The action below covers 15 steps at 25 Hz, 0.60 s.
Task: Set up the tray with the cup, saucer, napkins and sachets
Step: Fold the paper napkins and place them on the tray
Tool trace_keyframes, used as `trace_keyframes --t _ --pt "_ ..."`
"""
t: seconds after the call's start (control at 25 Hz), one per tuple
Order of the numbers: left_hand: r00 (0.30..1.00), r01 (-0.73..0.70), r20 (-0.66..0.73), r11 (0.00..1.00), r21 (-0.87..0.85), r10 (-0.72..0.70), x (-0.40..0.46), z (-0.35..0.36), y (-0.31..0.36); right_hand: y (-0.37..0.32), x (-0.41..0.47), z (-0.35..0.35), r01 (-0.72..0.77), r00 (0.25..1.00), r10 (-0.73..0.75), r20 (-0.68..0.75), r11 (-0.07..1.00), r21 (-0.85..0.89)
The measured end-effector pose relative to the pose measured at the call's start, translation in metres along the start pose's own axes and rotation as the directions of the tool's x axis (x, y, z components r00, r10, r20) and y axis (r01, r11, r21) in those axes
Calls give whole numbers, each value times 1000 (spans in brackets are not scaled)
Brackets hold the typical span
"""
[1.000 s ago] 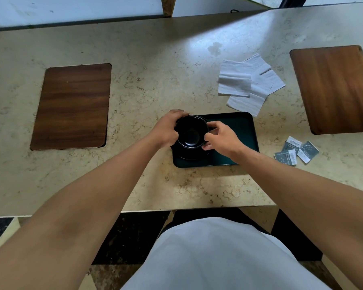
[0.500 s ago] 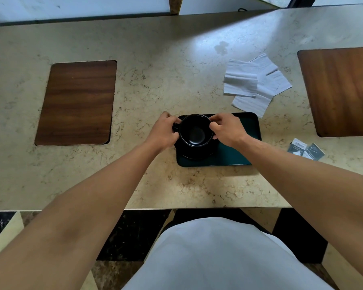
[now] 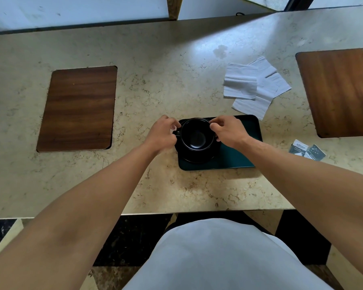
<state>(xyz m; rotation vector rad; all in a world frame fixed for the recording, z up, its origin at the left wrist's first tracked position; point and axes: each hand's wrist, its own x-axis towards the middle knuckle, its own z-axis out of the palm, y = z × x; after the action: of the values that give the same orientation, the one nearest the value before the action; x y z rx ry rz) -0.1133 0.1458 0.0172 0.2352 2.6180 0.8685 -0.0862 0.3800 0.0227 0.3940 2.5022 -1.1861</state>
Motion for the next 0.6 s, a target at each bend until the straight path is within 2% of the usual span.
trace_keyframes --t 0.28,0.44,0.6 --pt "997 -56 -55 998 -39 54 33 -9 20 1 4 -29 -27 996 30 -89 999 27" --pt "992 -121 -25 992 -27 120 60 -2 44 10 5 -57 -66 985 71 -158 997 32" --pt "994 -108 -36 993 -40 107 85 4 71 26 16 -85 -97 976 97 -195 995 7"
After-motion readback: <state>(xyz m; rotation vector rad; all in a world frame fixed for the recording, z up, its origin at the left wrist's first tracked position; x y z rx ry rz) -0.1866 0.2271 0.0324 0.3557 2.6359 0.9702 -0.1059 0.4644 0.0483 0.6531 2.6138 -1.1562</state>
